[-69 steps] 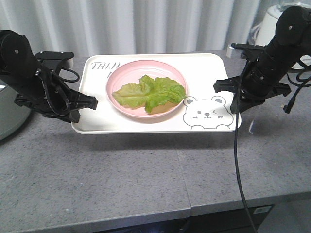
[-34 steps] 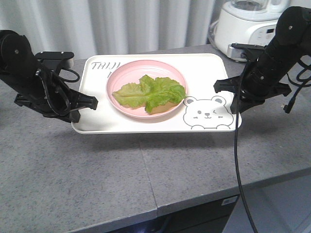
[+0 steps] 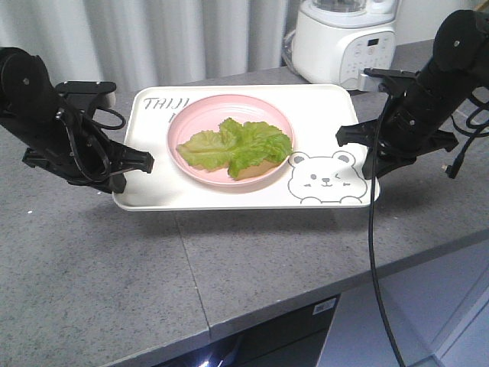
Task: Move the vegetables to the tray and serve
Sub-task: 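Hold the tray while the base turns away from the counter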
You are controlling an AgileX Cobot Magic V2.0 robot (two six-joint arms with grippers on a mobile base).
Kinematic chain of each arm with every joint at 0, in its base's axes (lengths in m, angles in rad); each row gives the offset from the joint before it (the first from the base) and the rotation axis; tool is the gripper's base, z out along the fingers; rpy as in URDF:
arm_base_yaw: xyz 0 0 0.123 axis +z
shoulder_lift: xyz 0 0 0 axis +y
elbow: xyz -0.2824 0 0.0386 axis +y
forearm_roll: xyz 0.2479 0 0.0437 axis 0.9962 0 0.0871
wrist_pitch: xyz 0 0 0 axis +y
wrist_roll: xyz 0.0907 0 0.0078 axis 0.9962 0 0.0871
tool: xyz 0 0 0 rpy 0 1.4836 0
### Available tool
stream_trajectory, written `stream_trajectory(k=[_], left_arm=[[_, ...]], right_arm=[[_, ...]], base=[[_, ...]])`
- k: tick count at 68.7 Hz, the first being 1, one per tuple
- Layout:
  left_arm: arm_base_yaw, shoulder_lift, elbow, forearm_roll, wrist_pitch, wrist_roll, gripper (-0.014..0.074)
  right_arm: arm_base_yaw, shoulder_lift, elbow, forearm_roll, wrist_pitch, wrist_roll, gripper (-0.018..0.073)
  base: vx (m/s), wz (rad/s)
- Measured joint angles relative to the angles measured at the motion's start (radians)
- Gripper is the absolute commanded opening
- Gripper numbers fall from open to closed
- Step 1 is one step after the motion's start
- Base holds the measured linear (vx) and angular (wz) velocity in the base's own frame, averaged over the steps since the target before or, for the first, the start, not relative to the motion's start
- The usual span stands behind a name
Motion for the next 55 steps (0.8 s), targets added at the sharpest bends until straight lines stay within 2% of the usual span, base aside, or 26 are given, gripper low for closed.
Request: stream_trajectory(k=[55], left_arm=[[0.000, 0.000, 0.000, 0.000, 0.000, 0.000, -0.0006]], right_arm=[[0.000, 0.000, 0.000, 0.000, 0.000, 0.000, -0.0004]], base=[[-0.01, -0.24]])
